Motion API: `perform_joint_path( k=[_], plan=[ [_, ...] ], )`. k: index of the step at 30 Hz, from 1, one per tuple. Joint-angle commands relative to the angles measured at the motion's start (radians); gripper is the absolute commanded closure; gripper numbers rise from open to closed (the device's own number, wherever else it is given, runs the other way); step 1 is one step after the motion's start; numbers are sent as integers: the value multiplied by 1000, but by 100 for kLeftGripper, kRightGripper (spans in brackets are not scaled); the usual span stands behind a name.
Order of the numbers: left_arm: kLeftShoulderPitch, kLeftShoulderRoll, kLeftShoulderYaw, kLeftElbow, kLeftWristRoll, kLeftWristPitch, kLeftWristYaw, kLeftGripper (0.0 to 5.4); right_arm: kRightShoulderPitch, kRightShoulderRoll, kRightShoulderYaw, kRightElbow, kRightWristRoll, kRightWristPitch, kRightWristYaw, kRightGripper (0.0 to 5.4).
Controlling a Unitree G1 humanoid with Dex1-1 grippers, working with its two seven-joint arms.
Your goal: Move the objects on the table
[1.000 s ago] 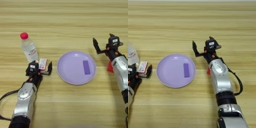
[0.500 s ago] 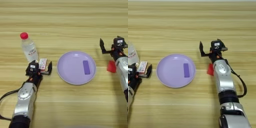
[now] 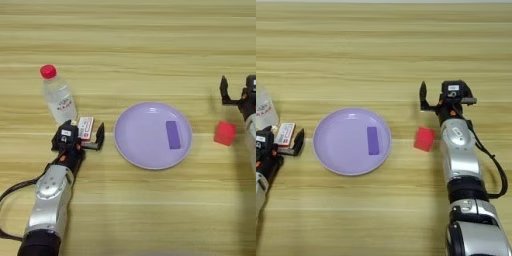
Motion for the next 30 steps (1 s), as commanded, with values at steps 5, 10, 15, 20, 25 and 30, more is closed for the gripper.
perform_joint_path(
  k=[5, 10, 15, 20, 25, 30],
  plan=[
    [52, -8, -10, 77, 2, 60, -13, 55, -23, -1, -17, -1, 27, -10, -5, 0],
    [54, -10, -10, 75, 3, 61, -17, 104, -24, -2, -22, -5, 39, -10, -5, 0],
    [54, -8, -8, 77, 6, 59, -15, 164, -26, 2, -25, -6, 46, -10, -1, 0],
    [56, -8, -9, 74, -6, 56, -35, 222, -25, 3, -25, -5, 46, -12, -2, 0],
    [58, -6, -9, 68, -6, 52, -46, 276, -24, 6, -23, -8, 45, -11, -3, 0],
    [63, -5, -22, 48, 1, 54, -53, 336, -22, 7, -22, -11, 46, -8, -2, 0]
  ],
)
